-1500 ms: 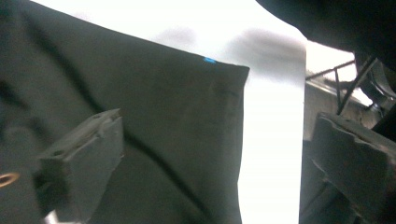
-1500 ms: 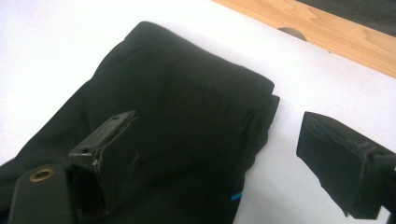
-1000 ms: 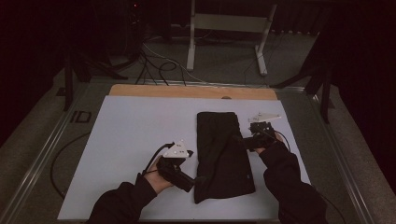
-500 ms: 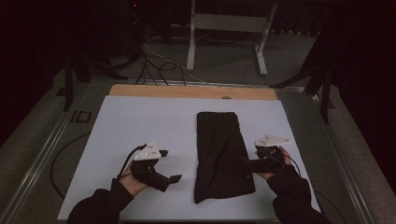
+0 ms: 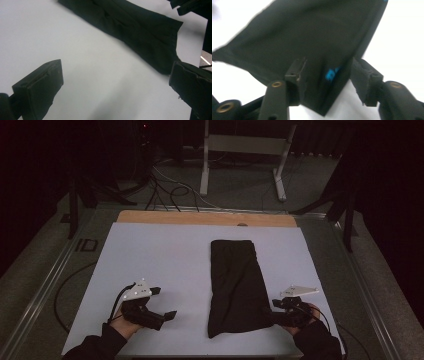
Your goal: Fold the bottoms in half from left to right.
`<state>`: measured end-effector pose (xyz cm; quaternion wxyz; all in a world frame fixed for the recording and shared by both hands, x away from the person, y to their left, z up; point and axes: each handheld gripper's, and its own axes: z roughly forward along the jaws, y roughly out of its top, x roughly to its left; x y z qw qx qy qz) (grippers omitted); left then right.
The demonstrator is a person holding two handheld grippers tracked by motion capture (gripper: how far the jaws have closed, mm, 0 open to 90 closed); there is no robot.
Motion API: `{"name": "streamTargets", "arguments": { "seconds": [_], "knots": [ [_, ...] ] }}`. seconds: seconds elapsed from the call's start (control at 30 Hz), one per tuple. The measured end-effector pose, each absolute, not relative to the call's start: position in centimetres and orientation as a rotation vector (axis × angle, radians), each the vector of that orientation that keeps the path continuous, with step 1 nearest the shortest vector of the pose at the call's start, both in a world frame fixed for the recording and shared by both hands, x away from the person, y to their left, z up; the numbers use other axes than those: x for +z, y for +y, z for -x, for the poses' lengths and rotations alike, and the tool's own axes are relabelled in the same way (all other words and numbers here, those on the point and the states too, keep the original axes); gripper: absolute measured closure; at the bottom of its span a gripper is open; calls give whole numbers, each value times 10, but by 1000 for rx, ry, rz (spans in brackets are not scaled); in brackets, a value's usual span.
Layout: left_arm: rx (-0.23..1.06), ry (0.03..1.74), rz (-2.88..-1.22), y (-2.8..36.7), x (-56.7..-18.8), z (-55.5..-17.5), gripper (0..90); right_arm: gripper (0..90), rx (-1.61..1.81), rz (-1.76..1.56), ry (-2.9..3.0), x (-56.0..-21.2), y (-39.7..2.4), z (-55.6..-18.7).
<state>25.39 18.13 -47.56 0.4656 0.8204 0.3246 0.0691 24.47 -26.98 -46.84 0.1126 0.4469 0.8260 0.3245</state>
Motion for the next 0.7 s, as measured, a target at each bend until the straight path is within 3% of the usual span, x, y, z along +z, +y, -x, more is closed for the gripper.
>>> {"name": "streamTargets", "arguments": {
  "seconds": [0.27, 0.3, 0.37, 0.4, 0.47, 0.5, 0.7],
  "knots": [
    [163, 825, -2000, 188, -482, -254, 0, 595, 900, -1420, 2490, -486, -274, -243],
    [163, 820, -1999, 187, -482, -253, 0, 673, 862, -1445, 2538, -492, -272, -243],
    [161, 819, -1999, 187, -482, -253, 0, 712, 853, -1412, 2555, -492, -271, -242],
    [160, 820, -1997, 187, -482, -253, 0, 776, 847, -1394, 2560, -491, -270, -241],
    [160, 820, -1997, 187, -482, -253, 0, 776, 857, -1376, 2558, -489, -270, -241],
    [158, 824, -1994, 187, -483, -253, 0, 834, 878, -1347, 2549, -484, -269, -240],
    [153, 822, -1997, 187, -484, -253, 0, 837, 938, -1309, 2504, -472, -268, -233]
  ]
}}
